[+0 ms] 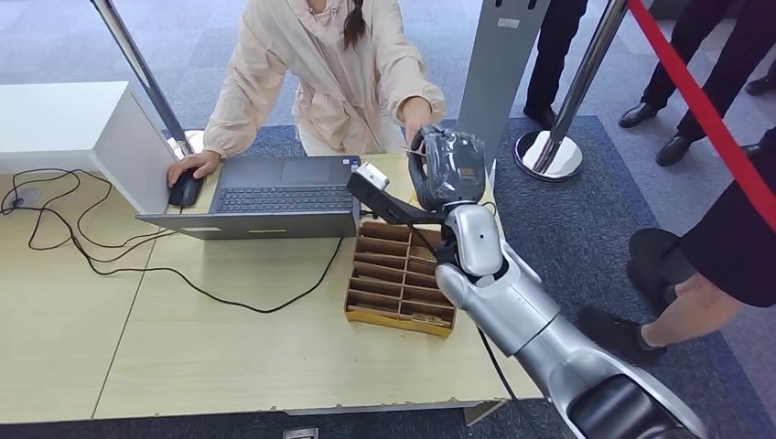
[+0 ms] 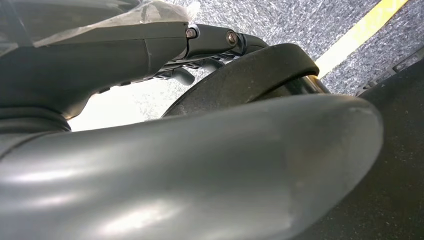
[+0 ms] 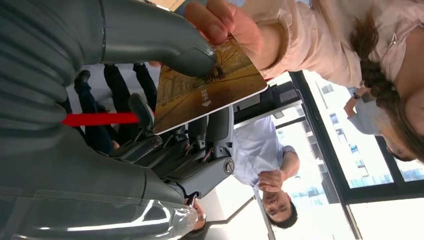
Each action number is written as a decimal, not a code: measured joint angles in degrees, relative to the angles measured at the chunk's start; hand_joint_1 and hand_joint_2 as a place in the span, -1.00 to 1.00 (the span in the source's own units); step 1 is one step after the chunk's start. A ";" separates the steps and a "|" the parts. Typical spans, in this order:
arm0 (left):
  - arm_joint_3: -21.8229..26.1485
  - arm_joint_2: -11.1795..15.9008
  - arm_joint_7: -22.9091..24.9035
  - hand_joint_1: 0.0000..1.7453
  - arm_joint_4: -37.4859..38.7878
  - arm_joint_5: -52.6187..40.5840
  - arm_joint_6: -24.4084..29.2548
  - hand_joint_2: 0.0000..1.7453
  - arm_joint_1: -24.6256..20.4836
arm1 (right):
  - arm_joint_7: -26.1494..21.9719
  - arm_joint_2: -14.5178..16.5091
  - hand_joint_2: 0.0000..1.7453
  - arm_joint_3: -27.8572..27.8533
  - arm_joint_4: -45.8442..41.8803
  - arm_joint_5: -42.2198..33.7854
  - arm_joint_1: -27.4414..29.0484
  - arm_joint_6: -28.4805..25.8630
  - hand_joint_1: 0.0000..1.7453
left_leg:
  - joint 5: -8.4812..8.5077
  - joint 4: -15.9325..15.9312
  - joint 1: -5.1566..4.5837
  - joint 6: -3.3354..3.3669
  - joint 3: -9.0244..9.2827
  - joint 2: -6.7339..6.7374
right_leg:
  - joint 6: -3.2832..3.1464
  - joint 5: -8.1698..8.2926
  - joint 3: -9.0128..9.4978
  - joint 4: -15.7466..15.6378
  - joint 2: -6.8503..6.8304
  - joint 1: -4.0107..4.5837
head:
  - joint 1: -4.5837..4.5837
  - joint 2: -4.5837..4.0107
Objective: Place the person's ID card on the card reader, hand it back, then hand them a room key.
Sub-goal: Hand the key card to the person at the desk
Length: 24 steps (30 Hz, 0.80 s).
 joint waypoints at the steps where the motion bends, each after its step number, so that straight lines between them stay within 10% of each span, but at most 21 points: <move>1: 0.00 0.00 0.00 -1.00 0.00 0.00 -0.01 -1.00 0.00 | -0.09 0.22 1.00 0.14 0.57 -0.21 0.00 -0.11 0.49 | 0.00 0.00 0.00 0.00 0.00 0.00 | 0.00 0.00 0.00 0.00 0.00 0.00 | -0.01 0.00; 7: 0.00 0.00 0.14 -1.00 0.00 -0.01 -0.03 -1.00 0.00 | -0.67 1.28 1.00 0.85 4.06 -1.71 -0.06 -1.05 0.20 | 0.00 0.00 0.00 0.00 0.00 0.00 | 0.00 0.00 0.00 0.00 0.00 0.00 | -0.02 0.00; 12: 0.00 0.00 0.20 -1.00 0.00 0.00 -0.04 -1.00 0.00 | -0.73 1.68 1.00 1.29 6.02 -2.30 -0.23 -1.31 -0.97 | 0.00 0.00 0.00 0.00 0.00 0.00 | 0.00 0.00 -0.01 0.00 0.00 0.00 | -0.02 0.00; 24: 0.02 -0.02 0.53 -1.00 0.00 -0.01 -0.02 -1.00 0.00 | -0.90 1.86 1.00 1.67 5.60 -3.92 -0.30 -3.57 -1.00 | 0.00 0.01 0.00 0.00 0.01 0.01 | 0.00 0.00 -0.01 0.00 0.00 0.00 | -0.01 0.00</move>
